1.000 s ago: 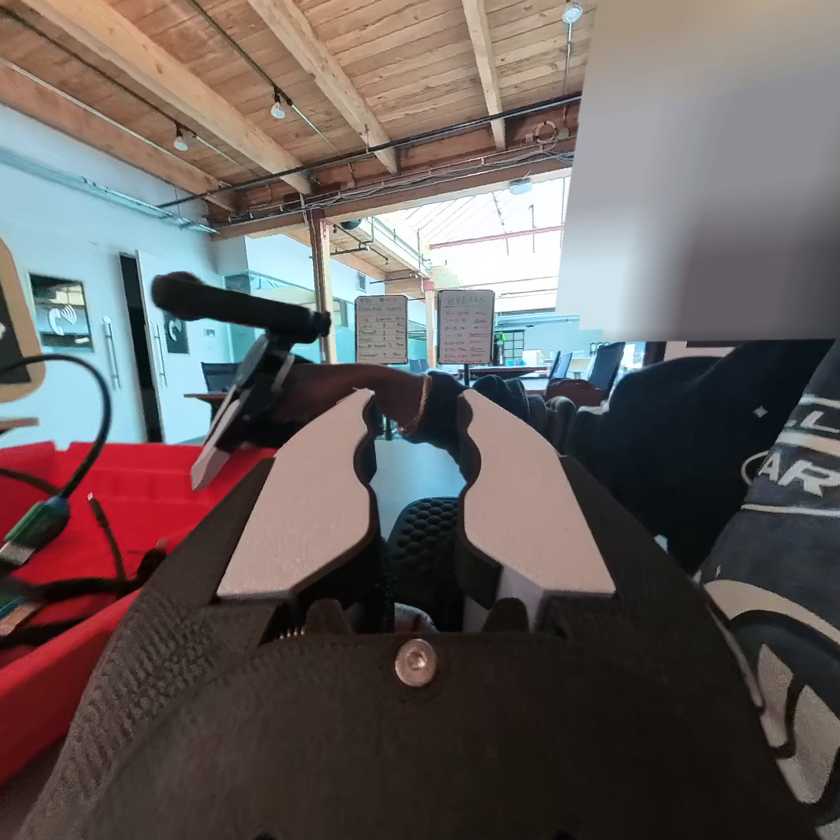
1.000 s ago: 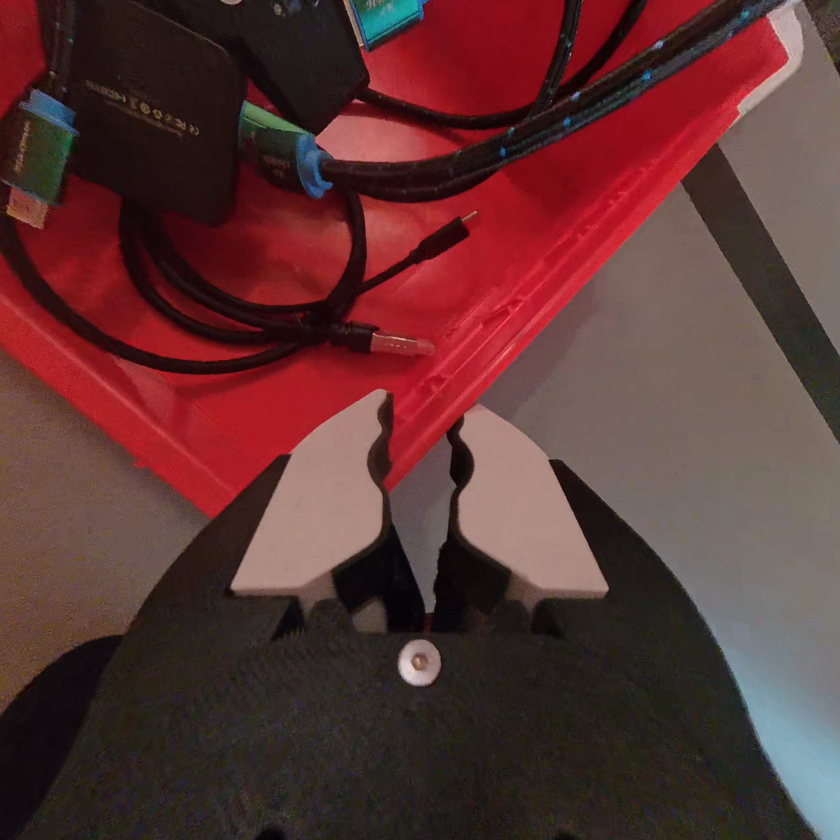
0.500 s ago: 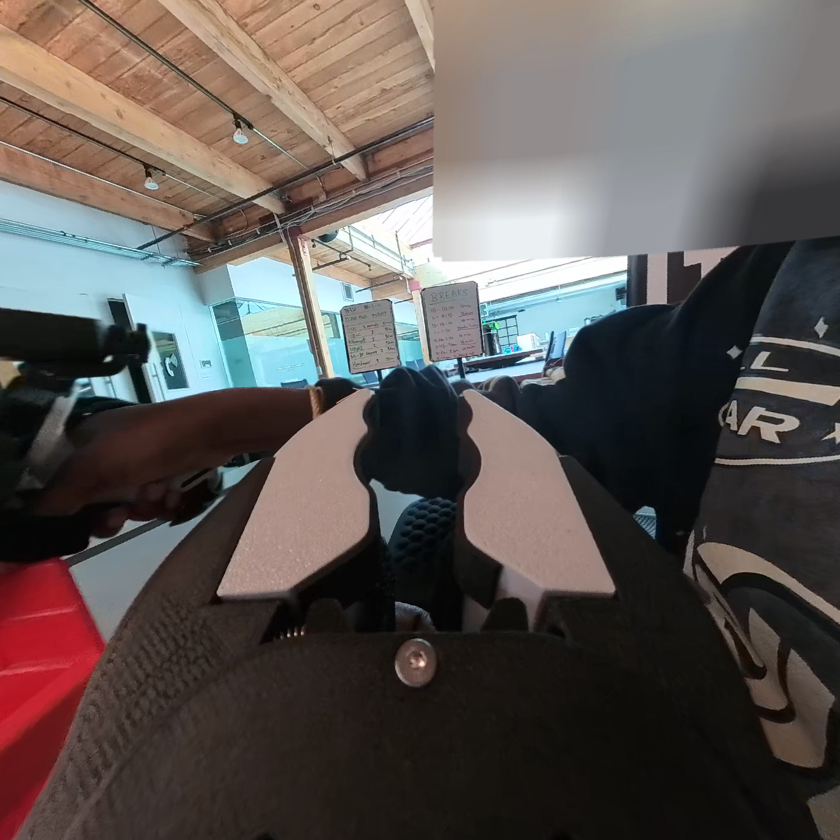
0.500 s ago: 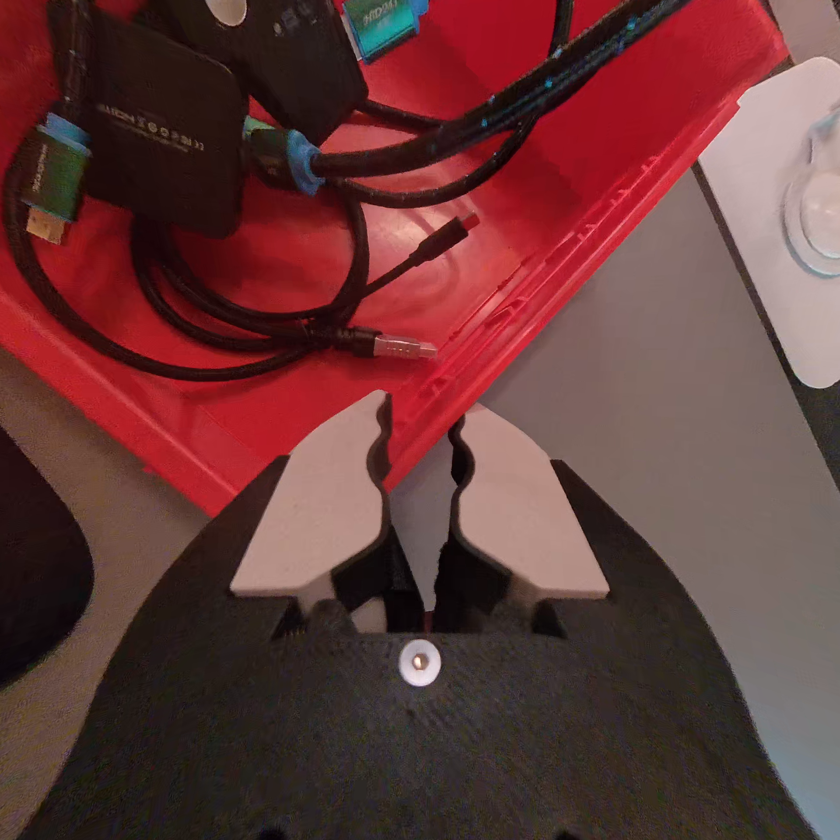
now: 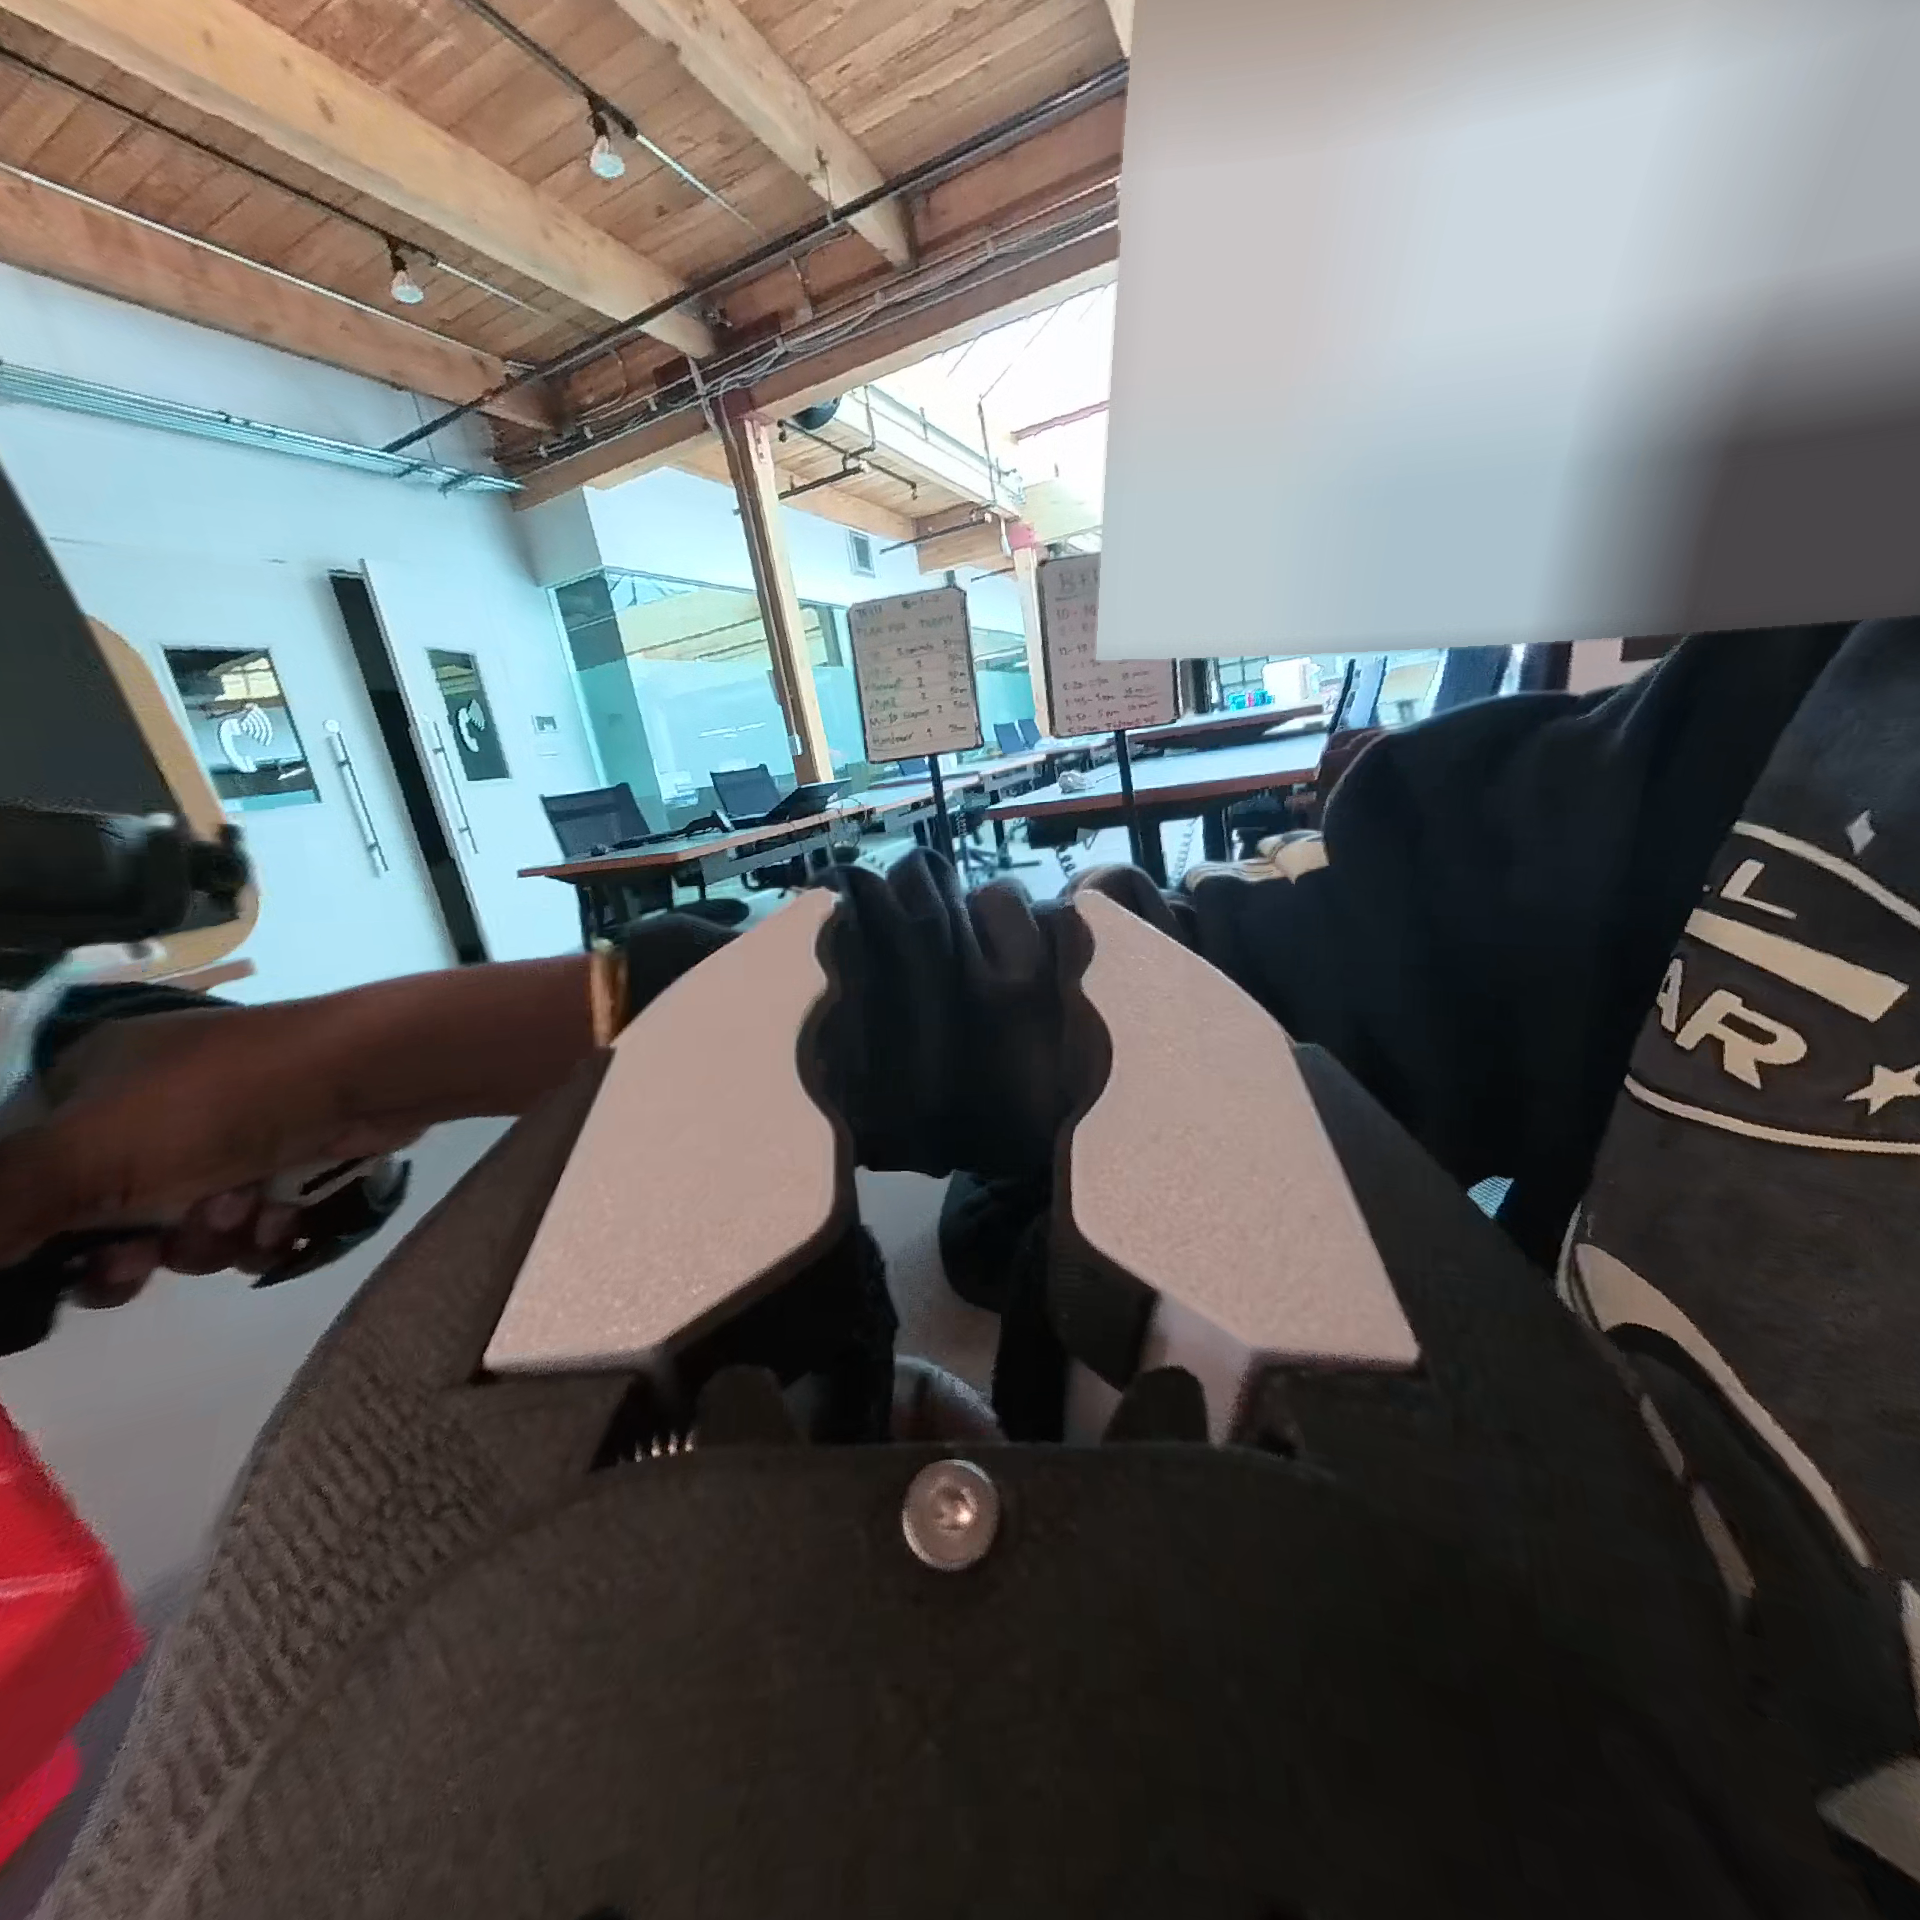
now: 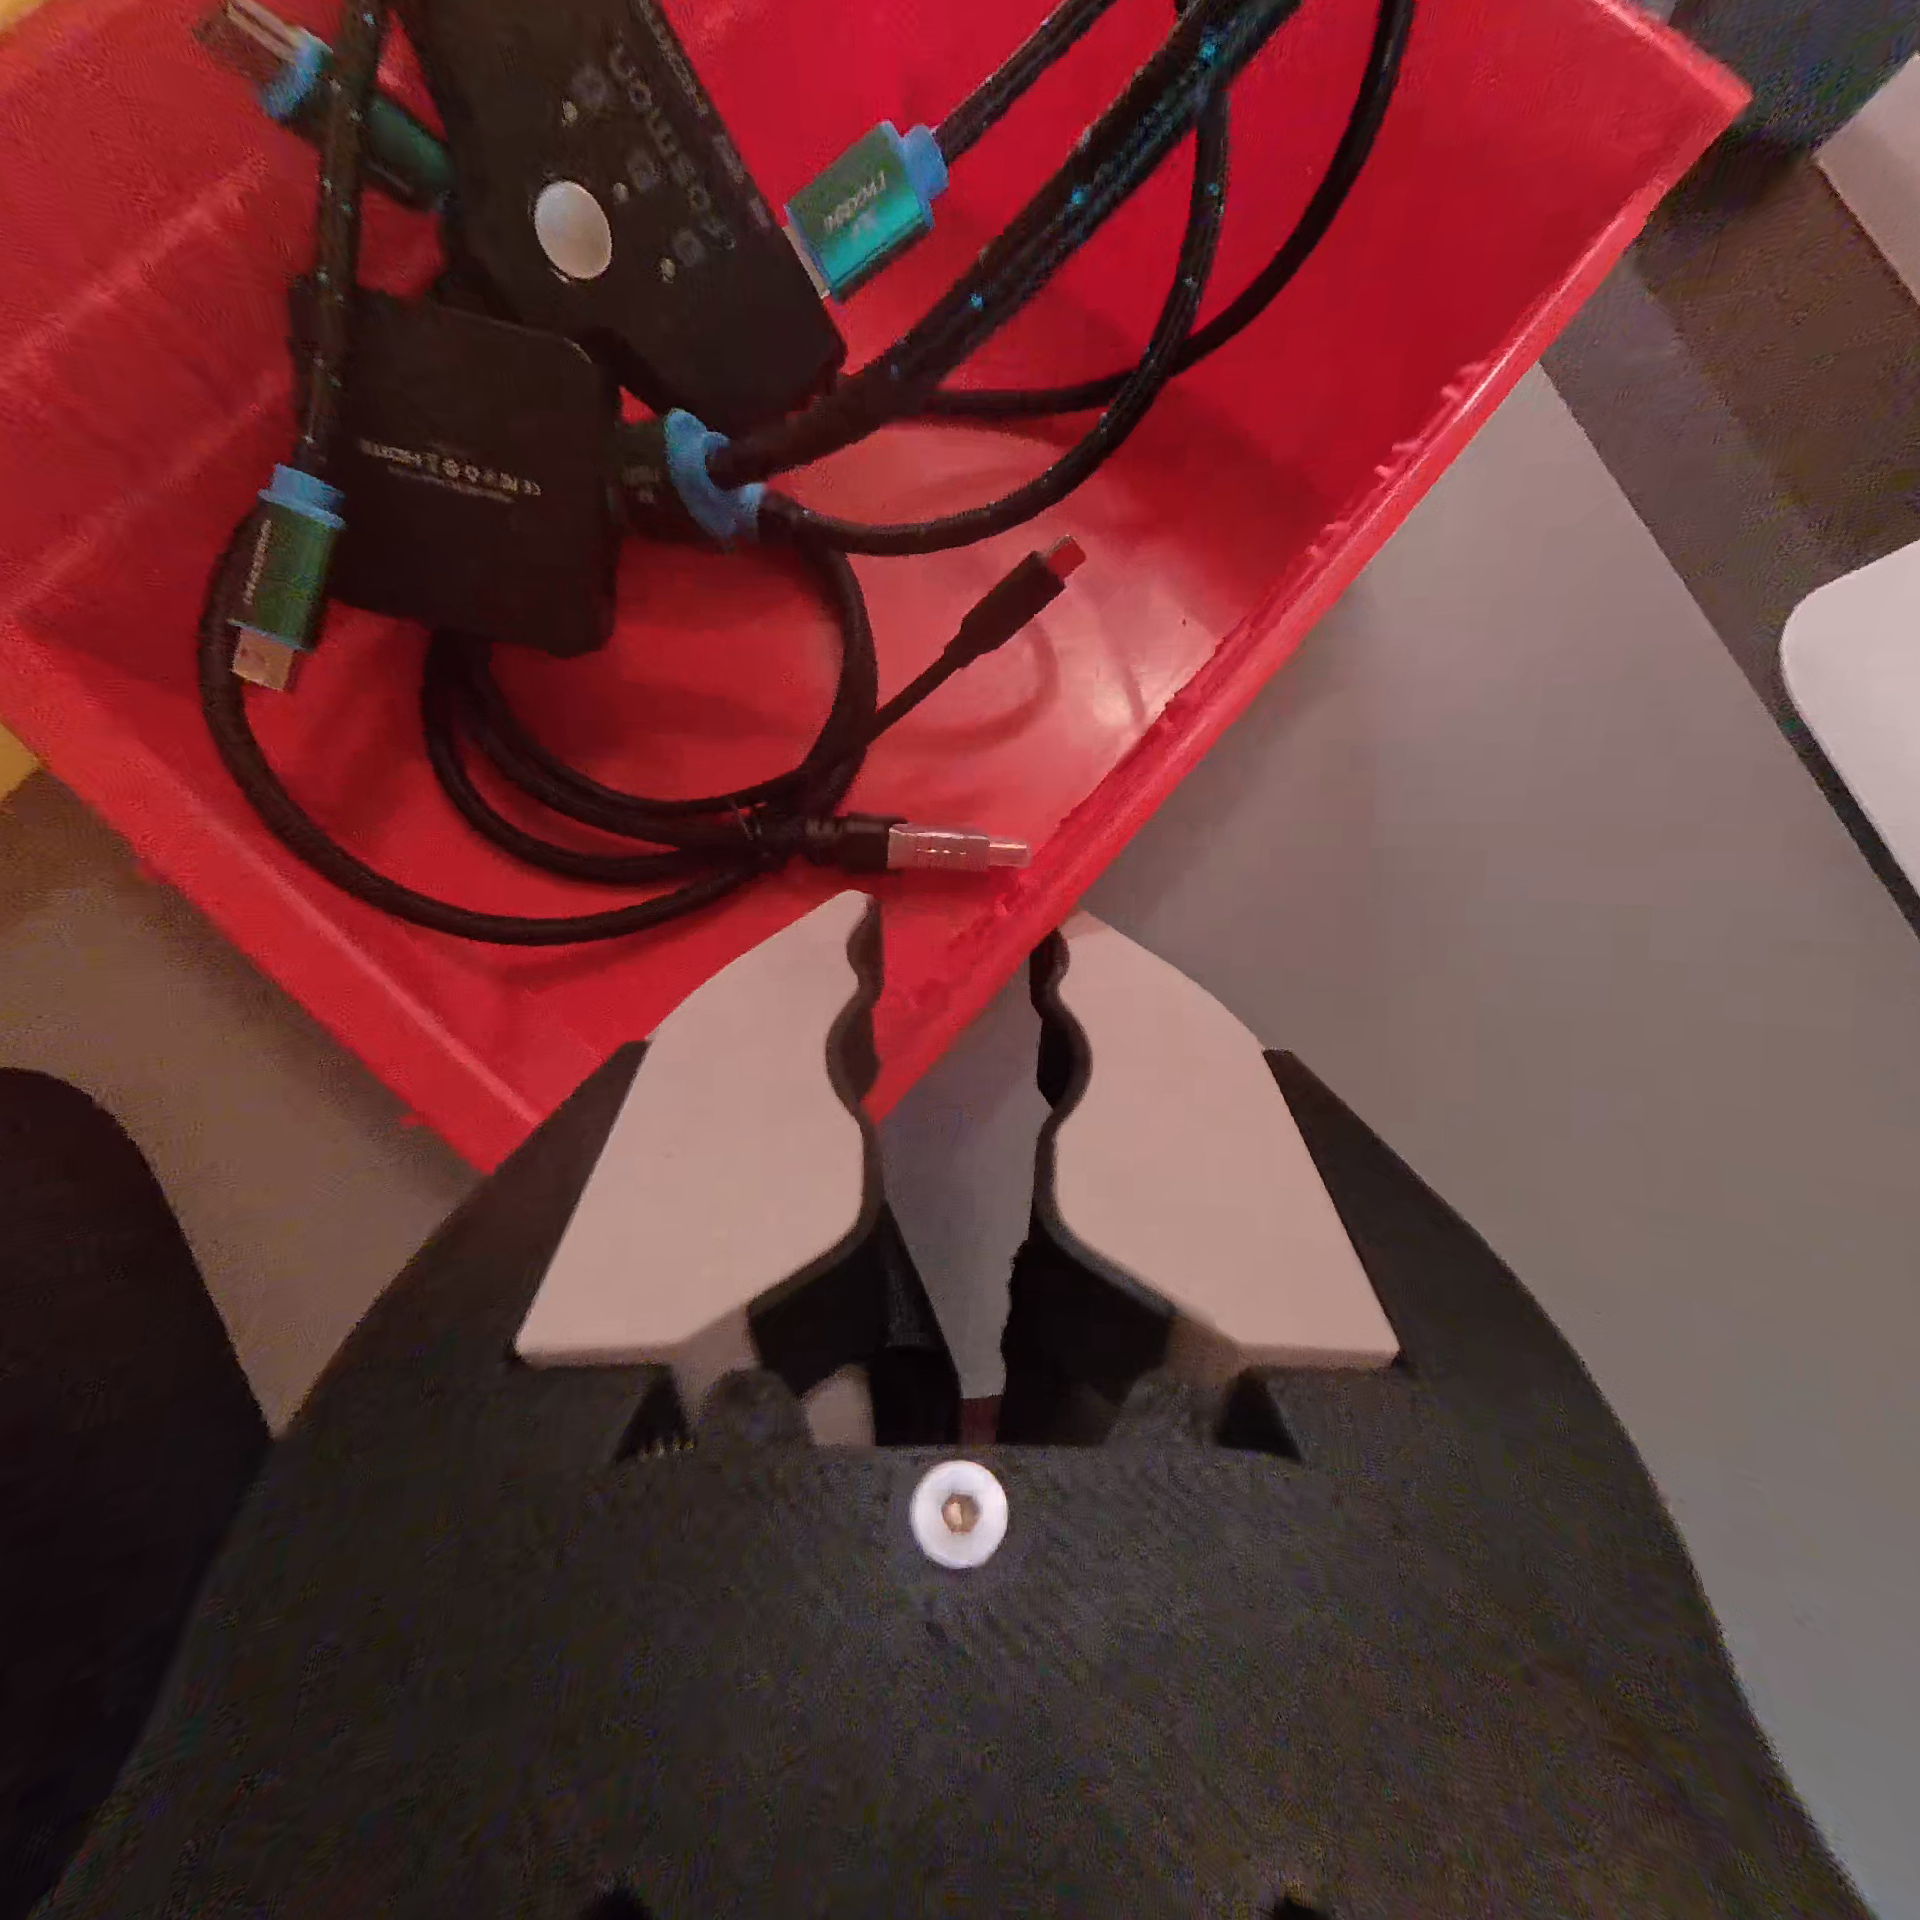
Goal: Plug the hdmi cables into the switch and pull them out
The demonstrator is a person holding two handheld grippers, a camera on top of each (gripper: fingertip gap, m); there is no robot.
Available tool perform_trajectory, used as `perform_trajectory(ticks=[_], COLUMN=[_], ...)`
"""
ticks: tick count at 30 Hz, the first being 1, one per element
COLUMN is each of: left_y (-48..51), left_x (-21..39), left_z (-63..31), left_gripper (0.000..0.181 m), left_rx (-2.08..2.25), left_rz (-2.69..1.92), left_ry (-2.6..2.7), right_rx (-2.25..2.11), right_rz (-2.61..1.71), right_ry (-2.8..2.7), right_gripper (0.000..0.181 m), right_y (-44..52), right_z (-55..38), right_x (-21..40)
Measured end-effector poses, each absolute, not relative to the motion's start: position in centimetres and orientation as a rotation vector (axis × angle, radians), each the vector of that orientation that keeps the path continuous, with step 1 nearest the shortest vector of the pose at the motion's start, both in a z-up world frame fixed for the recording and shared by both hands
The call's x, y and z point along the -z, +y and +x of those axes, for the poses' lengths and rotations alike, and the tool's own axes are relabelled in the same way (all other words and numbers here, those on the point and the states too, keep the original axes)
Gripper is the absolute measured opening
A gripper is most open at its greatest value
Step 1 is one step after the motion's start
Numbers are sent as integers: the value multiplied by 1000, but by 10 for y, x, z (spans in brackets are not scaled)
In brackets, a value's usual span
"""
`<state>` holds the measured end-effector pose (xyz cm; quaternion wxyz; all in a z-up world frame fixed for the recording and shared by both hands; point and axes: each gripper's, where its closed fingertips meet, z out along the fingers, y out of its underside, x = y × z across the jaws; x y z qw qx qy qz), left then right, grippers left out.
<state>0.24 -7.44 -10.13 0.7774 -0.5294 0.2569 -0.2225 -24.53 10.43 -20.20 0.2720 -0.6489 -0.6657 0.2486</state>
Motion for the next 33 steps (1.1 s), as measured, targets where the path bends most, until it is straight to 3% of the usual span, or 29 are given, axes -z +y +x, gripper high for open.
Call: perform_trajectory(ticks=[1,7,12,15,20,23,28,33], left_y=[-78,-115,-162,-175,-182,-194,-211,-202], left_x=[97,66,85,127,203,233,253,256], left_z=[-6,-121,-225,-262,-309,-326,-336,-349], left_gripper=[43,85,117,119,109,94,81,60], left_rx=[452,-4,-356,-479,-646,-640,-591,-637], left_rz=[-1163,-1313,-1563,-1791,-2210,-2428,-2613,-2597], left_ry=[561,447,337,369,466,512,692,740], right_rx=[-727,-1166,-1405,-1384,-1232,-1169,-1202,-1205], right_rz=[-1688,-1379,-1036,-930,-868,-881,-955,-892], right_ry=[-1765,-1484,-1187,-1107,-1057,-1014,-923,-891], right_gripper=[37,143,146,146,146,146,146,146], right_y=[103,94,80,74,71,77,92,90], right_z=[-249,-214,-115,-47,36,66,85,88], right_x=[196,118,44,37,69,96,125,114])
